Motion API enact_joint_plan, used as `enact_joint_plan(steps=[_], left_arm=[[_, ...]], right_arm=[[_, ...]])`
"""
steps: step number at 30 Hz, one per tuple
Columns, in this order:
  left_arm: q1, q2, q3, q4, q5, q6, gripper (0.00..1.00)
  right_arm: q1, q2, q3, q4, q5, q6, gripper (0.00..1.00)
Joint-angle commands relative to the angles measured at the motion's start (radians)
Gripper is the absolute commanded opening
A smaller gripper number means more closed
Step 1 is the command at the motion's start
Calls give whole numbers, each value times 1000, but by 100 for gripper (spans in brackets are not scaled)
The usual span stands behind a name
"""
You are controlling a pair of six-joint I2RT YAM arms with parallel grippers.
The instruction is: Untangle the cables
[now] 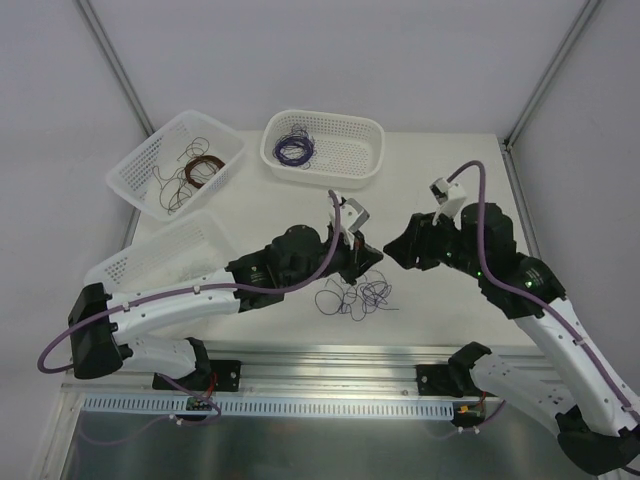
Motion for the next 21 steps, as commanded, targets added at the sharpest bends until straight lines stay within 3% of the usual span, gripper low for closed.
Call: enact_joint_plan(steps=[1,7,12,18,21], left_arm=[[6,-49,36,-53,-35,-102,0],[17,-66,48,-110,-38,-152,0],[68,-109,85,-191,-49,-182,0],[222,-149,192,-306,210,-337,0],[233,-149,298,-378,286,-345,0]], right_arm=[[-4,-40,-134,45,22,-40,50],[-4,-66,-275,155,-34,-71,50],[-5,-51,-342,184,15,-64,50],[-5,-28,-385,192,39,-60,50],[-5,-8,-411,203,41,-56,50]])
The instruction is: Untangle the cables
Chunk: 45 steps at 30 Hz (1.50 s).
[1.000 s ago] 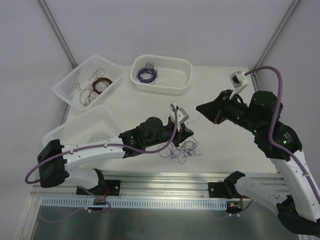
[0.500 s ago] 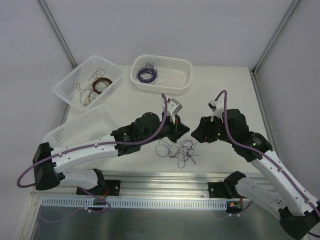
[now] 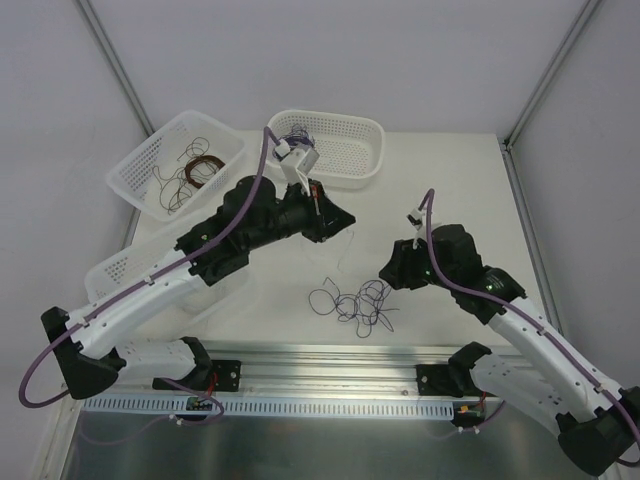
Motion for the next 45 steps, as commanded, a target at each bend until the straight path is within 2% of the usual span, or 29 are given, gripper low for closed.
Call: enact_joint_plan(steps=[1,10,14,22,25,26,29,30,33,37,41,45], left_arm=[[4,-41,141,-69,161,-53,0],[90,-78,374,-186,303,-116,0],[95,-73,460,-200,334,-66,0],[101,-165,471,-361,-33,132,0],[101,-200,453,-424,-228,199,0],[101,-208,431,-439,-340,218,0],[102,-241,358,-441,-501,295,0],[104,-244,338,-441,-604,316,0],[133,-256,263,-438,-713,387,0],[252,-297,134,-422,-684,382,0],[448,-334,43,-418,-588,358,0],[545,-369,-89,-395,-571,333,0]], right_arm=[[-4,17,-30,53,12,-8,50],[-5,52,-49,64,9,-9,51],[-4,63,-56,87,-21,-8,52],[-5,62,-55,61,0,-11,52],[-4,59,-53,55,8,-14,52],[-5,59,-53,55,6,-12,52],[-5,72,-53,59,2,-12,52],[-4,74,-52,61,2,-9,52],[-4,83,-47,67,-11,-8,52],[-5,74,-44,66,-11,-12,53],[-5,72,-47,59,-12,-15,53],[-4,69,-56,62,-12,-8,53]])
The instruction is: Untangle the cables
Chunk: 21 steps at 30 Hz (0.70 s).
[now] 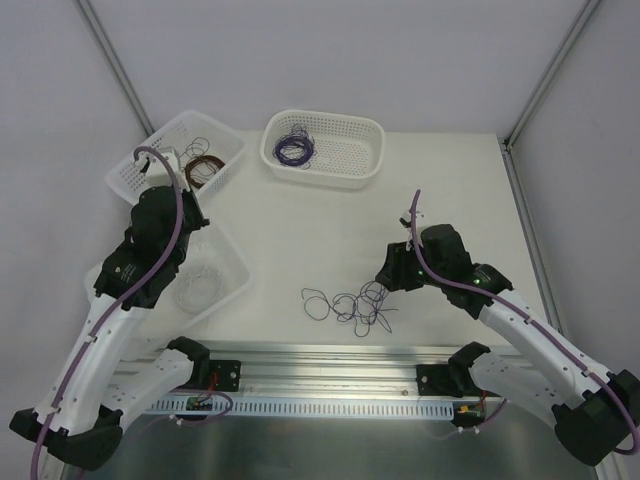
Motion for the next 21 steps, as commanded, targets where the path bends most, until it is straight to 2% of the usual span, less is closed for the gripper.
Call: enact_joint_plan(steps=[1,6,8,12,13,15,16,18,21], left_arm=[[75,-44,-122,37,42,-12,0],[191,-66,-302,77,110,-78,0],[227,-61,-351,74,166,-92,7],[231,-93,-385,57,206,-98,43],[231,-98,-385,54,209,-93,59],[231,-105,-374,39,223,-81,69],[231,-105,-359,24,234,-77,78],[231,-99,-340,8,260,-63,85],[231,-92,-322,2,384,-61,95]], right_arm=[[-5,-16,-6,19,-6,-8,53],[-5,-19,-6,8,-5,-12,53],[-4,-16,1,-1,4,-20,53],[-5,-17,9,-20,29,-25,53],[-4,-17,9,-20,37,-26,53],[-4,-10,9,-20,38,-28,53],[-4,-4,11,-21,41,-28,53],[-4,6,14,-21,40,-26,53],[-4,16,15,-21,46,-19,53]])
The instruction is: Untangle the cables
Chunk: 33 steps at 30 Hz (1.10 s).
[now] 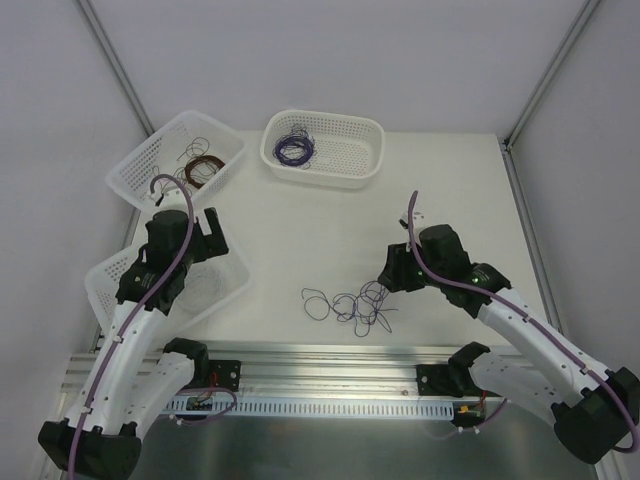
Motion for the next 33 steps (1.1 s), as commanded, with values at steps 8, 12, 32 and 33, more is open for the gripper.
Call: enact_joint_plan(steps=[8,12,32,33], left_arm=[[-4,-3,24,-2,383,-88,99],[-94,12,29,13,431,-113,99],[-825,719,249,340,335,-9,95],[-843,745,274,341,335,-10,93]], right_arm=[[7,23,35,3,9,-15,53],[21,47,41,-2,-8,-32,52],[24,-72,-2,-127,328,132,62],[25,-80,-3,-134,351,143,63]])
